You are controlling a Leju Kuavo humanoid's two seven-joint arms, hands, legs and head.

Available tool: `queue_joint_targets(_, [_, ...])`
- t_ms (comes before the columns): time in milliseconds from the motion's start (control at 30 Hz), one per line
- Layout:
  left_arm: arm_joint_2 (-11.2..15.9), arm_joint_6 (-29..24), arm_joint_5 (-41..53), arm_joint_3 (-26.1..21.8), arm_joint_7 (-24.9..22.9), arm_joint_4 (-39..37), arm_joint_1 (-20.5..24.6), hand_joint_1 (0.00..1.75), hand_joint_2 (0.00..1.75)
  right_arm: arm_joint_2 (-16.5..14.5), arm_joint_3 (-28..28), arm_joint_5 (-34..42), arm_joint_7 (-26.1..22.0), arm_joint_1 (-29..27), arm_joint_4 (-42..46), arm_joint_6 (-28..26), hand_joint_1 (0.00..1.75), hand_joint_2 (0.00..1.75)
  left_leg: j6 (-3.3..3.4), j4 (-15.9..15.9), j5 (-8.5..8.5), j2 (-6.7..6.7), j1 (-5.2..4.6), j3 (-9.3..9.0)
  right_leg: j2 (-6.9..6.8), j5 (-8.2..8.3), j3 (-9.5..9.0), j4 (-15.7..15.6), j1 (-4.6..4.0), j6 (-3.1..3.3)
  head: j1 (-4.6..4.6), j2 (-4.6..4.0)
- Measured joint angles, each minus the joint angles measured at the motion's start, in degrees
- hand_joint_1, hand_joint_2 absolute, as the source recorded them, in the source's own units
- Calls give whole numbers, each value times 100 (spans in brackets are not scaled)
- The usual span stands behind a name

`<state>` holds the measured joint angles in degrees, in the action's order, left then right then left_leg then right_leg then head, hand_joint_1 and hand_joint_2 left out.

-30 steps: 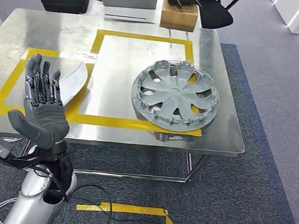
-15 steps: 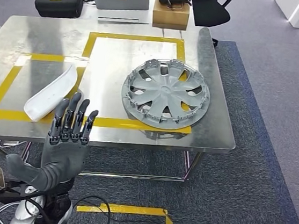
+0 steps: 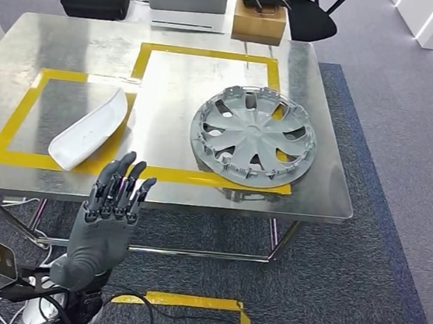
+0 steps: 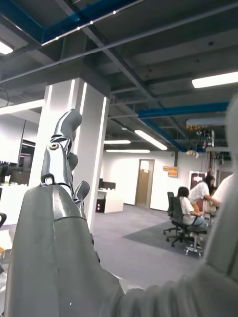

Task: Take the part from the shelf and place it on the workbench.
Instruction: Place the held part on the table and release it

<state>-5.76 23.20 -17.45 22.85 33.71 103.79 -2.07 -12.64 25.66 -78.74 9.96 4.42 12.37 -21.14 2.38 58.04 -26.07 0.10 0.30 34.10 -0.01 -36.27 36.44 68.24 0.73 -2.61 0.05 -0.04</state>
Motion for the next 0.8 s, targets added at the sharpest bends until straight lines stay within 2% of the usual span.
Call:
queue_joint_targets(33, [6, -13, 40, 1, -5, -8, -4, 0, 175, 2, 0, 2, 0, -6, 0, 0, 0, 0, 5, 2, 21, 5, -4, 31, 0, -137, 119, 326, 1, -13, 1, 0])
queue_joint_targets(67, [14, -28, 79, 2, -10, -18, -8, 0, 175, 4, 0, 3, 1, -14, 0, -1, 0, 0, 4, 3, 45, 7, -7, 61, 0, -163, 151, 474, 1, -18, 1, 0])
queue_joint_targets(100, [21, -40, 106, 4, -13, -28, -13, 0, 175, 4, 0, 3, 1, -20, 0, -2, 0, 0, -6, 4, 69, 6, -8, 87, 0, -82, 74, 402, 1, -16, 2, 0])
queue_joint_targets(133, [27, -47, 120, 7, -14, -36, -18, 0, 175, 5, 0, 3, 0, -24, 0, -3, 0, 0, -19, 4, 92, 5, -9, 108, -1, 80, -119, 106, 1, -8, 2, 0])
queue_joint_targets(167, [31, -47, 126, 14, -14, -42, -21, 0, 175, 6, 0, 3, -8, -20, 0, -4, 0, 0, -37, 8, 115, 2, -8, 124, -2, 249, -394, -337, 1, 4, 2, 0])
queue_joint_targets(200, [33, -40, 129, 24, -14, -44, -22, 0, 175, 8, 0, 3, -22, -12, 0, -4, 0, 0, -62, 11, 137, 0, -15, 139, 0, 372, -659, -746, -6, 20, 1, 0])
queue_joint_targets(233, [34, -29, 132, 41, -14, -45, -21, 0, 175, 11, 0, 4, -46, -4, 0, -4, 0, 0, -91, 13, 163, 0, -21, 149, 6, 460, -839, -1039, -13, 36, -3, 0])
queue_joint_targets(267, [37, -13, 134, 63, -13, -45, -20, 0, 175, 17, 0, 5, -71, 2, 0, -4, 0, 0, -124, 18, 191, 0, -26, 157, 13, 487, -920, -1203, -21, 54, -3, 0])
queue_joint_targets(333, [40, 11, 134, 98, -11, -45, -22, 0, 175, 34, 1, 9, -103, -1, 0, -4, 0, 0, -190, 11, 250, 1, -29, 163, 21, 523, -863, -1225, -31, 103, -9, 0])
queue_joint_targets(367, [43, 16, 131, 106, -9, -45, -26, 0, 175, 41, 2, 9, -107, -5, -1, -4, 0, 0, -223, 27, 234, -4, -24, 178, 9, 546, -829, -1242, -24, 148, -6, 0])
queue_joint_targets(400, [46, 17, 127, 108, -7, -45, -31, 0, 175, 46, 2, 9, -108, -8, -1, -4, 0, 0, -256, 98, 129, -10, -19, 207, -4, 586, -802, -1250, -16, 200, -16, 0])
queue_joint_targets(433, [51, 17, 124, 109, -5, -45, -33, 0, 175, 49, 2, 7, -104, -11, -2, -4, 0, 0, -288, 273, -74, -16, -13, 262, -19, 636, -775, -1261, -6, 249, -25, 0])
queue_joint_targets(467, [58, 16, 121, 109, -5, -45, -37, 0, 175, 50, 2, 6, -97, -12, -2, -4, 0, 0, -318, 557, -352, -19, -4, 343, -32, 689, -739, -1261, -5, 284, -32, 0])
queue_joint_targets(500, [65, 14, 121, 109, -5, -46, -41, 0, 175, 51, 2, 6, -86, -14, -2, -5, 0, 0, -342, 908, -632, -19, 2, 428, -36, 735, -695, -1255, -10, 301, -42, 0])
queue_joint_targets(533, [72, 11, 121, 109, -5, -47, -48, 0, 175, 51, 2, 5, -73, -18, -2, -7, 0, 0, -359, 1256, -842, -19, 6, 499, -41, 781, -642, -1244, -16, 306, -43, 0])
queue_joint_targets(567, [80, 7, 121, 109, -4, -49, -55, 0, 175, 51, 2, 4, -62, -21, -2, -7, 0, 0, -366, 1488, -937, -19, 8, 506, -44, 824, -571, -1226, -22, 307, -42, 0])
queue_joint_targets(600, [87, 4, 121, 109, -4, -50, -61, 0, 175, 51, 2, 3, -57, -24, -2, -7, 0, 0, -363, 1530, -917, -19, 8, 429, -46, 860, -499, -1203, -28, 305, -42, 0])
queue_joint_targets(633, [92, 2, 123, 110, -2, -51, -65, 0, 175, 51, 2, 2, -62, -25, -2, -7, 0, 0, -348, 1364, -814, -19, 7, 255, -46, 892, -431, -1177, -35, 301, -42, 0])
queue_joint_targets(667, [95, 1, 127, 110, 2, -51, -65, 0, 175, 51, 2, 1, -74, -25, -2, -7, 0, 0, -321, 1013, -665, -19, 4, -5, -44, 920, -372, -1150, -42, 293, -43, 0])
queue_joint_targets(733, [93, -3, 142, 113, 10, -51, -61, 0, 175, 51, 2, 2, -102, -26, -2, -7, 0, 0, -247, 232, -495, -19, -16, -497, -37, 974, -299, -1114, -63, 257, -38, 0])
queue_joint_targets(767, [93, -9, 151, 115, 14, -51, -60, 0, 175, 51, 3, 3, -108, -26, -2, -7, 0, 0, -215, 0, -464, -19, -30, -624, -36, 1007, -279, -1108, -67, 228, -38, 0])
queue_joint_targets(800, [93, -16, 160, 117, 16, -51, -60, 0, 175, 52, 3, 3, -110, -26, -2, -7, 0, 0, -187, -100, -461, -20, -47, -662, -38, 1044, -265, -1109, -66, 191, -38, 0])
